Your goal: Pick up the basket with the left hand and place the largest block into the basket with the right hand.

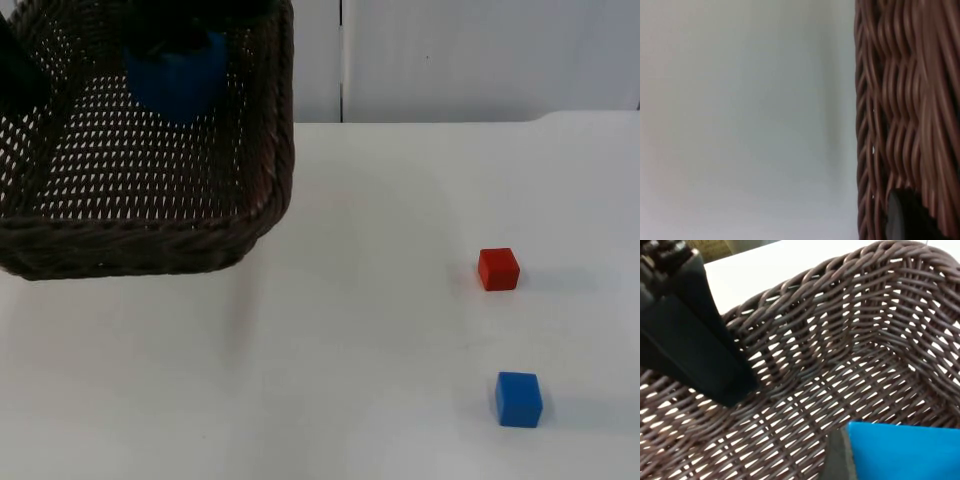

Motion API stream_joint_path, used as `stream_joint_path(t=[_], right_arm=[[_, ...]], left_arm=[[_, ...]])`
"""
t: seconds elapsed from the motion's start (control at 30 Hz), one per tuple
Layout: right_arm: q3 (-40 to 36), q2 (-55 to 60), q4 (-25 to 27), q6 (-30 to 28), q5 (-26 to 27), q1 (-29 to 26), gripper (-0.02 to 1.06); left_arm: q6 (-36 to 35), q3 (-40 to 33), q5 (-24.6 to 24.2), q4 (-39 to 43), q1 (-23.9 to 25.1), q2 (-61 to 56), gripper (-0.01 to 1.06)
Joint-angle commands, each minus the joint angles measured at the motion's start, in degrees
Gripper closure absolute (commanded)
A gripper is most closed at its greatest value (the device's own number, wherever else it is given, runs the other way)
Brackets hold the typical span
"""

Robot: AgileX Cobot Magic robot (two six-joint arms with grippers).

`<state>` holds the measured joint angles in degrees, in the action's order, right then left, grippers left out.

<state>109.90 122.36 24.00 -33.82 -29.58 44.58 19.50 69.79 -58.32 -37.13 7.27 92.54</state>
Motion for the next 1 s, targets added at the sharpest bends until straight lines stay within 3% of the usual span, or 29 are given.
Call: stream_joint_path(t=[0.0, 0.23, 0.4, 0.57, 0.67, 0.97], right_arm=[[0.3, -2.2, 0.1, 0.2, -0.6, -0.1, 0.47], [0.3, -8.3, -3.3, 4.1, -13.5, -3.4, 0.47], [0.3, -11.4, -2.8, 4.7, -23.3, -7.3, 0.47], [0.3, -14.1, -2.8, 4.7, -28.2, -9.6, 0.47], [-1.0, -16.3, -2.5, 4.7, -28.6, -10.1, 0.47], [-15.5, -27.9, -3.3, 4.7, -19.4, -10.1, 0.47]], left_arm=[[-0.1, 0.0, 0.3, -1.4, 0.1, -0.5, 1.05], [-0.1, 0.0, 0.3, -0.7, 0.1, -0.5, 1.05], [-0.1, 0.0, 0.5, -0.1, 0.1, -0.5, 1.05], [-0.1, 0.0, 0.5, 0.3, 0.1, -0.5, 1.05], [-0.1, 0.0, 0.6, 0.3, 0.1, -0.5, 1.05], [-0.1, 0.0, 0.8, 0.3, 0.1, -0.5, 1.05]])
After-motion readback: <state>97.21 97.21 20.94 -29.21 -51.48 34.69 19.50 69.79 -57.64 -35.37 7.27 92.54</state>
